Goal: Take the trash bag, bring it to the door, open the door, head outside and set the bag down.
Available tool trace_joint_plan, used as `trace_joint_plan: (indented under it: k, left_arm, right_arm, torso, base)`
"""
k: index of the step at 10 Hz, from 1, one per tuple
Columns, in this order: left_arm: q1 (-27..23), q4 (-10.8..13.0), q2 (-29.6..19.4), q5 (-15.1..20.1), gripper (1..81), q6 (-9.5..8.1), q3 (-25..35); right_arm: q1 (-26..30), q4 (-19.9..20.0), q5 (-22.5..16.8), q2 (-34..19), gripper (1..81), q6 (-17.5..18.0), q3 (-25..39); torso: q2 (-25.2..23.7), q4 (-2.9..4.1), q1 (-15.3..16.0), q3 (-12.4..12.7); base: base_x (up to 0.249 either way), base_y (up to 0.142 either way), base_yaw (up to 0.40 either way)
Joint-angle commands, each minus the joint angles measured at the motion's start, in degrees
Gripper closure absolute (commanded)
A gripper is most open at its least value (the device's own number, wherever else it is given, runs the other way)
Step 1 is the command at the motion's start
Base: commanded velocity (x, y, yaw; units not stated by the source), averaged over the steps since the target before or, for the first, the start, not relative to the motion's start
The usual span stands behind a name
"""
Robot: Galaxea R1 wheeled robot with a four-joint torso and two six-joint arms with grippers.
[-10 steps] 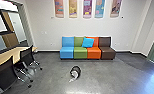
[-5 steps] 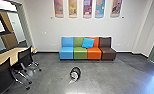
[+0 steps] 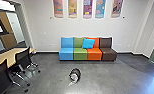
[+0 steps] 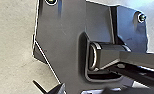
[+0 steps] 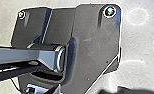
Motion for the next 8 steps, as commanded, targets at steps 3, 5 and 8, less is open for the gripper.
trace_joint_plan:
  k: [3, 5, 8]
  left_arm:
    - [-2.1, -0.3, -0.2, 3.5, 1.0, 0.15, 0.1]
    - [-2.1, -0.3, -0.2, 3.5, 1.0, 0.15, 0.1]
    - [-2.0, -0.3, -0.2, 3.5, 1.0, 0.15, 0.1]
  right_arm:
    - [1.9, 0.0, -3.2, -0.9, 1.0, -0.3, 0.3]
    - [1.9, 0.0, -3.2, -0.9, 1.0, -0.3, 0.3]
    - [2.0, 0.0, -3.2, -0.9, 1.0, -0.3, 0.3]
  torso:
    - [0.0, 0.00, 0.0, 0.0]
    - [0.0, 0.00, 0.0, 0.0]
    - [0.0, 0.00, 0.0, 0.0]
  base:
    - [0.112, 0.000, 0.000]
    - [0.106, 0.000, 0.000]
    - [0.102, 0.000, 0.000]
